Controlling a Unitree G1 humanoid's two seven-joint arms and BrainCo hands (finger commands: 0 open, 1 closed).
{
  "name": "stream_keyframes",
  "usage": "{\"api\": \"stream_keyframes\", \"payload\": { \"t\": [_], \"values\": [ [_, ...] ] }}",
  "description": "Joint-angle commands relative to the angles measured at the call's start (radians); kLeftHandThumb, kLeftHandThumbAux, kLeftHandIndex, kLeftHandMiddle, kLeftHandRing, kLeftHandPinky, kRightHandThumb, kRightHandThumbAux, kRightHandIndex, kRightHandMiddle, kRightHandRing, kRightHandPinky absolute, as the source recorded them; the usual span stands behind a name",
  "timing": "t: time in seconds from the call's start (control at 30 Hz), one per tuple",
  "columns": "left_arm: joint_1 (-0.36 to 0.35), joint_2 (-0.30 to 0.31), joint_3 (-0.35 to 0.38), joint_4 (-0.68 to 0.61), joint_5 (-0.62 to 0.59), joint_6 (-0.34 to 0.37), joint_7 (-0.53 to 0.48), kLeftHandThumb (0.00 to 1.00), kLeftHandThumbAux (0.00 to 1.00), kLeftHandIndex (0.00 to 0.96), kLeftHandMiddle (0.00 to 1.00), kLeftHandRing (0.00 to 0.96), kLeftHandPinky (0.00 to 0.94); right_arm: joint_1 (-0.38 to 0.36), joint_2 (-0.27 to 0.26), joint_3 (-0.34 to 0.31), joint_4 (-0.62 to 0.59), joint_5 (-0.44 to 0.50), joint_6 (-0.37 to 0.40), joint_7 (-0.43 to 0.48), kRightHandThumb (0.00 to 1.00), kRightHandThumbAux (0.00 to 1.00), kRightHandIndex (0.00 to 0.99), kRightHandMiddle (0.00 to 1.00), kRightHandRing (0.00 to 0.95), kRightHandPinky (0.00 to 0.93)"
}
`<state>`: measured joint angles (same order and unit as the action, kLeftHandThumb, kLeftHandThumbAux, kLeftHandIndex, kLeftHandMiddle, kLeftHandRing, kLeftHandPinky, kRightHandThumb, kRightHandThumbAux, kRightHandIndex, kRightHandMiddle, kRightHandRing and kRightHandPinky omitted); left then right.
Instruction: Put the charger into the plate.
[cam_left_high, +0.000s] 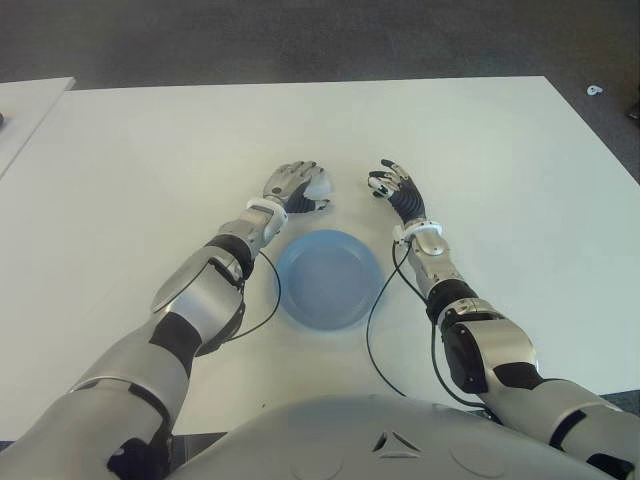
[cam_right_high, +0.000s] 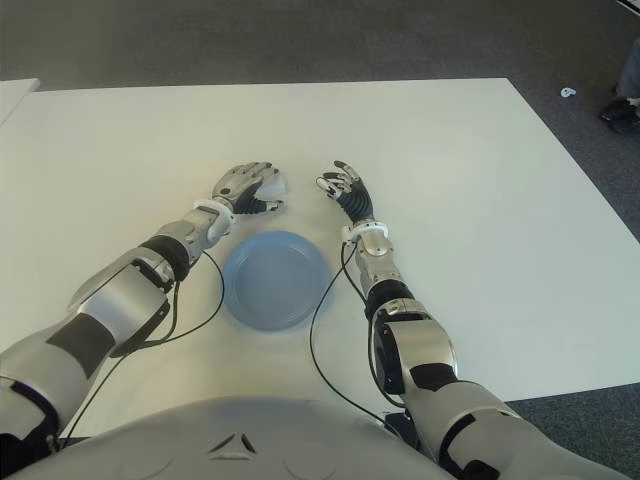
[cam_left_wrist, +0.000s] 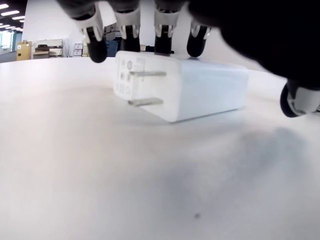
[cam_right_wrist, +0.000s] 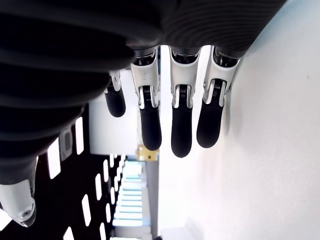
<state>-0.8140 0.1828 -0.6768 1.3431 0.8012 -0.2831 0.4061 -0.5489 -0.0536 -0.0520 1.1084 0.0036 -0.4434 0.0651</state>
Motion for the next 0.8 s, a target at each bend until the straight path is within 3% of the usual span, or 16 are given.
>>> {"api": "stream_keyframes", "payload": {
  "t": [0.03,0.8],
  "values": [
    [0.032,-0.008,-0.015,0.033,0.017,0.021,-0.052,0.091,0.285,0.0,0.0,0.0,0.0,0.086,0.009,0.001,0.046,-0.006,0.079,0.004,0.102,0.566,0.135,0.305,0.32,0.326],
    [0.053,0.017,0.04,0.04,-0.032,-0.014,-0.125,0.099,0.316,0.0,0.0,0.0,0.0,0.098,0.006,-0.013,0.031,0.003,0.077,0.03,0.094,0.548,0.138,0.301,0.31,0.305]
  ]
}}
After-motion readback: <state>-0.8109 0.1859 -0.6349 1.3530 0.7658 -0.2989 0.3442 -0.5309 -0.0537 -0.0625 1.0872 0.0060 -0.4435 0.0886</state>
